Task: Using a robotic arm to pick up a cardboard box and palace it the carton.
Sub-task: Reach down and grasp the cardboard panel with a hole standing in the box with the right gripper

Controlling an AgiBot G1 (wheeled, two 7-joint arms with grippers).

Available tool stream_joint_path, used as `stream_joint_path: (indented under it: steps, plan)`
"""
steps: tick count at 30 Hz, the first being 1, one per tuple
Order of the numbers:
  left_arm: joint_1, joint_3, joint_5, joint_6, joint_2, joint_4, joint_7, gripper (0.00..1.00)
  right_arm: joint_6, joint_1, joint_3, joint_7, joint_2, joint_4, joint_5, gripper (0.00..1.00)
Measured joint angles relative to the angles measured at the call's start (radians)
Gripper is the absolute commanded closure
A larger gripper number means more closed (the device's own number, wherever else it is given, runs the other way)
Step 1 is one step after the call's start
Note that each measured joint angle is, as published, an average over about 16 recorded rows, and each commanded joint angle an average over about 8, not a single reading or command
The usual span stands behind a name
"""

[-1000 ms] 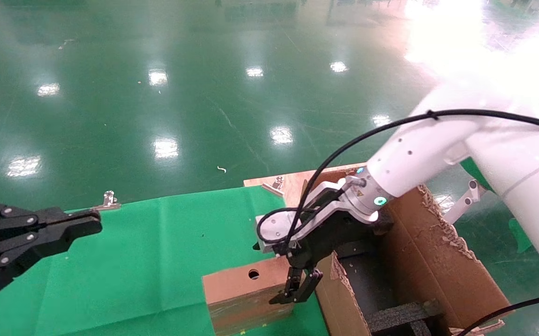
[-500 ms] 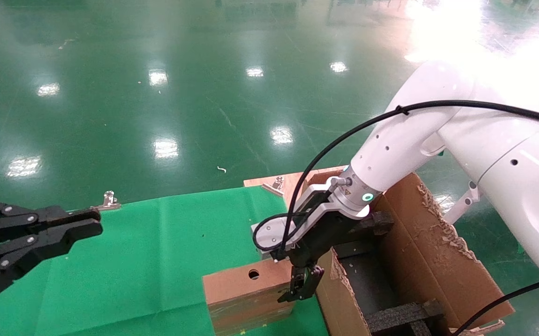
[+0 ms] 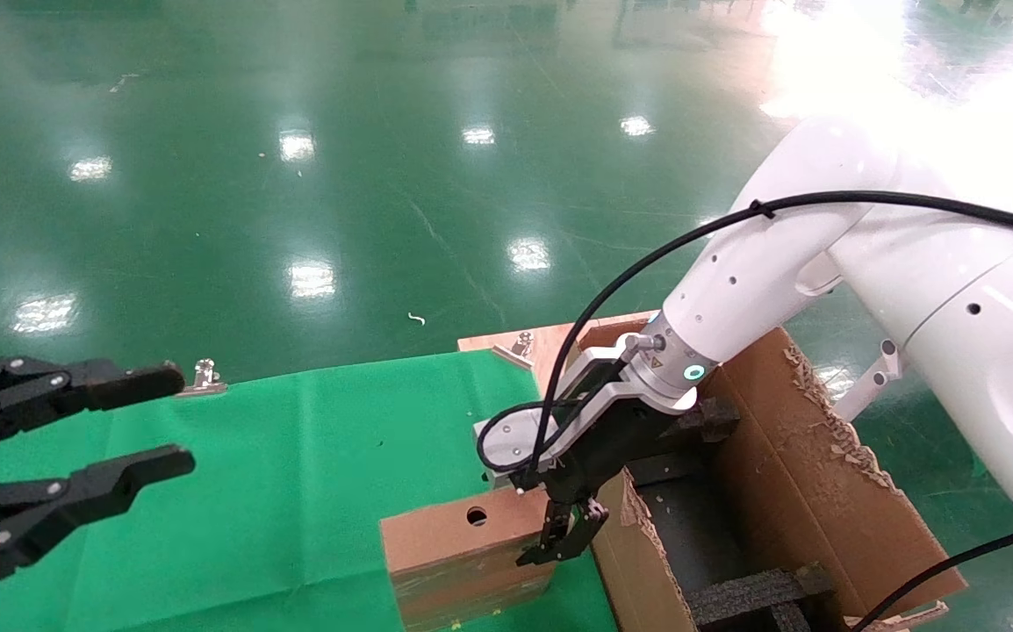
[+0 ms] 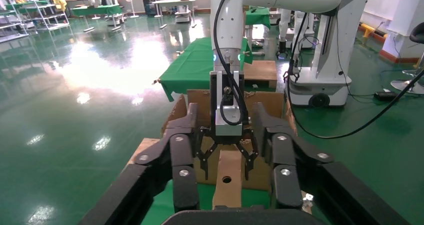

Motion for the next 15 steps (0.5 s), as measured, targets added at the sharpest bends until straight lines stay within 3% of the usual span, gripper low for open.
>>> stream_joint_path:
  steps: [15]
  plan:
    - [0.000,0.000,0.000,0.000,0.000,0.000,0.000,0.00,0.000,-0.003,0.004,0.002,0.004,0.004,0.000,1.00]
